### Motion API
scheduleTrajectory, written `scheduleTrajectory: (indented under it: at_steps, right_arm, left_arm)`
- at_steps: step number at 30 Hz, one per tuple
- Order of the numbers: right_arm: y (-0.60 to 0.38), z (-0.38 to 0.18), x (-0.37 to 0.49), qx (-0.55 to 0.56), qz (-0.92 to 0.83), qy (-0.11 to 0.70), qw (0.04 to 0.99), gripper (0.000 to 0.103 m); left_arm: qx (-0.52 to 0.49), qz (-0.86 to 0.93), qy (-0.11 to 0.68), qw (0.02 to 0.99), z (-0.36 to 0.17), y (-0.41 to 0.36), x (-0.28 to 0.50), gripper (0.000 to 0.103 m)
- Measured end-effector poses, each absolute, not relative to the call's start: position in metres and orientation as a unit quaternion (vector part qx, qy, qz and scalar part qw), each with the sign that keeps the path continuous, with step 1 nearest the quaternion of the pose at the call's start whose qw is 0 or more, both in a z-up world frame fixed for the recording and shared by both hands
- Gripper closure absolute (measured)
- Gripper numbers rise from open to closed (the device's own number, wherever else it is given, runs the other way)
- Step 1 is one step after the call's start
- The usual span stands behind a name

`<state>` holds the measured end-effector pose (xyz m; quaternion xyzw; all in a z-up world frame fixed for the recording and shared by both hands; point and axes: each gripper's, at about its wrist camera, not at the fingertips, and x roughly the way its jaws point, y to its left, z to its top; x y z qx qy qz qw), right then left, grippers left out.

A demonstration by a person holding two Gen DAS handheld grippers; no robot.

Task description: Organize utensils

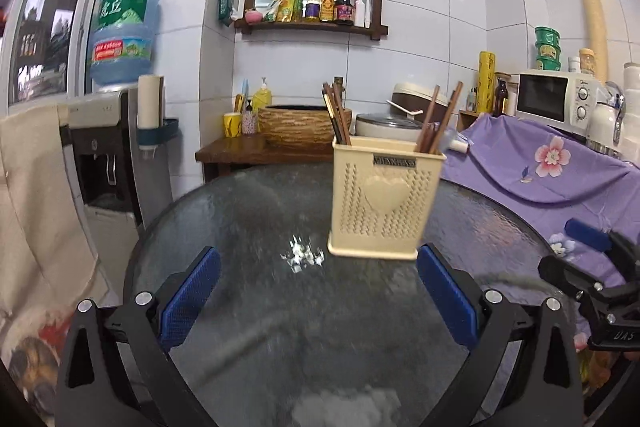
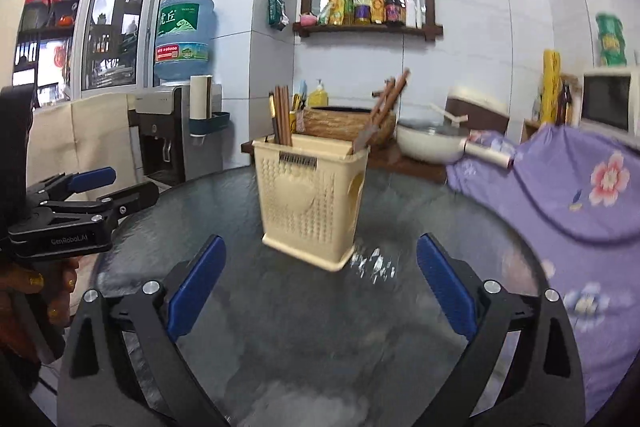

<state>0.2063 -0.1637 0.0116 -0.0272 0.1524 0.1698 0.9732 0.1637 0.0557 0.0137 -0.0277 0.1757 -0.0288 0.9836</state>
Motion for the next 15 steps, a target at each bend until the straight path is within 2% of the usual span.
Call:
scheduleTrajectory:
  at_steps: [6,15]
  right_arm:
    - [-0.179,-0.016,0.145,0.012,0.193,0.17,0.966,0.008]
    - [-0.196,-0.007,0.05,0.022,0.202,0.112,0.973,0.006]
  left_arm:
    - [-0.04,-0.037,0.183,0.982,-0.002,0.042,0.101,0.006]
    - [-0.041,-0.049,0.148,0.987,0.011,0.03,0.034,0.006]
